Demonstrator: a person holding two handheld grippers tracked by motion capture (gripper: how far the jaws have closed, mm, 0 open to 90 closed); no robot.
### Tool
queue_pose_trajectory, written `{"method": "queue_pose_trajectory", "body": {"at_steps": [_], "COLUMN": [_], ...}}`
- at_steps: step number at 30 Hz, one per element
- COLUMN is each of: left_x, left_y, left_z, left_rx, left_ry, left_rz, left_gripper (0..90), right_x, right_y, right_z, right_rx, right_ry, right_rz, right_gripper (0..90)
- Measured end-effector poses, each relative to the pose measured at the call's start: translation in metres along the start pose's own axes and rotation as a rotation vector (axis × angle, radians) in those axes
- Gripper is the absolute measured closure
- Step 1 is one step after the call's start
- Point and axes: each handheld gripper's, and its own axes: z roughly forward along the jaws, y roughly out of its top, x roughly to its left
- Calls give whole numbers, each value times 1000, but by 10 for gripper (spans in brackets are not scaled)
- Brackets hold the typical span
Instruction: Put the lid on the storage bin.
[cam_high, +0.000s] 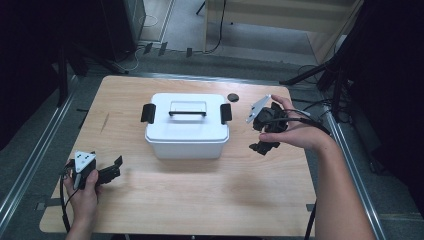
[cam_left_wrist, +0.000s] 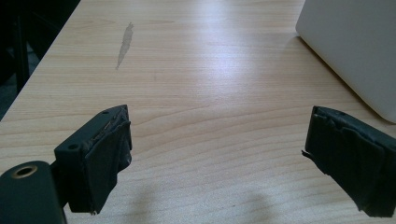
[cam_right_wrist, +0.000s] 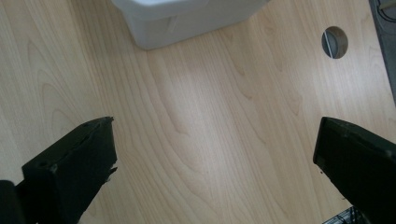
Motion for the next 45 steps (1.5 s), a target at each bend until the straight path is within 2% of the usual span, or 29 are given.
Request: {"method": "queue_pose_trajectory", "body": {"at_steps": [14, 22, 28, 37, 45], "left_x": [-1, -1, -1, -1, -1], "left_y": [0, -1, -1, 0, 0], "left_z": [0, -1, -1, 0, 0], "left_rx": [1, 1, 1, 1, 4], "left_ry": [-2, -1, -1, -2, -3], "left_rz": [0, 0, 4, 3, 2], "left_gripper": [81, 81, 81, 81, 81], "right_x": [8, 14, 18, 27, 38], "right_y": [-38, -56, -72, -97, -120], "right_z": [23, 31, 33, 35, 41], "right_rx": [6, -5, -40, -70, -103], "right_ry": [23, 14, -26, -55, -86], "right_rz": [61, 94, 132, 189, 242], "right_gripper": [0, 0, 0, 0, 35]}}
